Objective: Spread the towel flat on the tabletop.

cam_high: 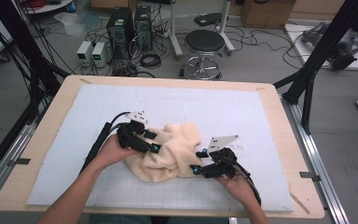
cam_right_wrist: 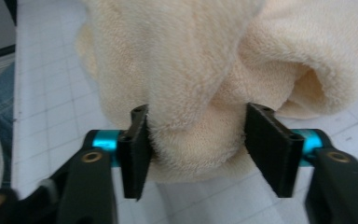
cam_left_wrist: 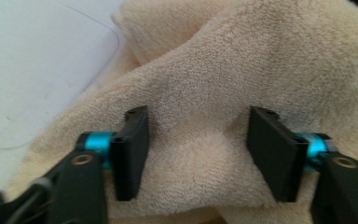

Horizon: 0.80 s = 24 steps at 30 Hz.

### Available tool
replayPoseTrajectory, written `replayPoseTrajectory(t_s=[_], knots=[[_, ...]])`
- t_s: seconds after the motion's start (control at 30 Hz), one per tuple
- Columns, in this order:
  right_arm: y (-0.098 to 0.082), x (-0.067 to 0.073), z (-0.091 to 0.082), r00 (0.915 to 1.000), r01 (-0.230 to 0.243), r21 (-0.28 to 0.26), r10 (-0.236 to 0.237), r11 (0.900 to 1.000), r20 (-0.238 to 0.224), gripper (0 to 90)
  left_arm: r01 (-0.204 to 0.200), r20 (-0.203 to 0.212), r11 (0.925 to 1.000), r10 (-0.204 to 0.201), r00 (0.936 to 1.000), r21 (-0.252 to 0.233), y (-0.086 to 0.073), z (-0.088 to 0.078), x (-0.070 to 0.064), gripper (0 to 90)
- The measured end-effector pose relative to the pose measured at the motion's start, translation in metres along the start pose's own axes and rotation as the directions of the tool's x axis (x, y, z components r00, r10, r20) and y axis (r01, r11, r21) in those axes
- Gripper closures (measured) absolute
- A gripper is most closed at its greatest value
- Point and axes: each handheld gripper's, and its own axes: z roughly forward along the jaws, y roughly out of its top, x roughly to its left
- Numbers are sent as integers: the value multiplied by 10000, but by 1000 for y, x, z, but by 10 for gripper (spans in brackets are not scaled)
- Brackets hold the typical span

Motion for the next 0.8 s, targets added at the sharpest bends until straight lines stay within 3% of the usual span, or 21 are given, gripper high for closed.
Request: replayPoseTrajectory(t_s=[0.13, 0.2, 0.33, 0.43, 0.53, 0.57, 0.67, 0.73, 0.8], knots=[[0, -7, 5, 9983, -131, -83, 126, 9999, -563, 683, -145, -457, 9999, 143, 9989, -43, -9, -5, -2, 716], [2, -9, 6, 9972, -116, -67, 111, 9999, -740, 740, 173, -724, 9992, -199, 9972, -362, -17, -13, -3, 797], [13, -16, -7, 9981, -212, -446, 186, 9988, -581, 775, 582, -1277, 9890, -758, 9889, -1360, -26, -41, -7, 826], [30, -25, -21, 9995, -105, -818, 81, 9966, -295, 781, 864, -1469, 9714, -1207, 9818, -2211, -21, -63, -11, 830], [58, -33, -37, 9995, 284, -967, -271, 9949, 144, 786, 651, -1767, 9641, -1132, 9777, -2574, -8, -79, -17, 830], [80, -40, -50, 9966, 625, -988, -568, 9931, 594, 786, 527, -1869, 9601, -1070, 9765, -2745, -3, -86, -19, 830], [94, -45, -60, 9949, 734, -1066, -654, 9916, 768, 786, 368, -1956, 9458, -1046, 9751, -3227, 7, -101, -26, 830], [106, -48, -69, 9928, 937, -1171, -840, 9887, 851, 786, 177, -2045, 9429, -905, 9747, -3326, 11, -111, -34, 830], [113, -46, -71, 9915, 1141, -1094, -1063, 9874, 747, 787, -104, -2297, 9518, -634, 9712, -3067, 8, -115, -43, 830]])
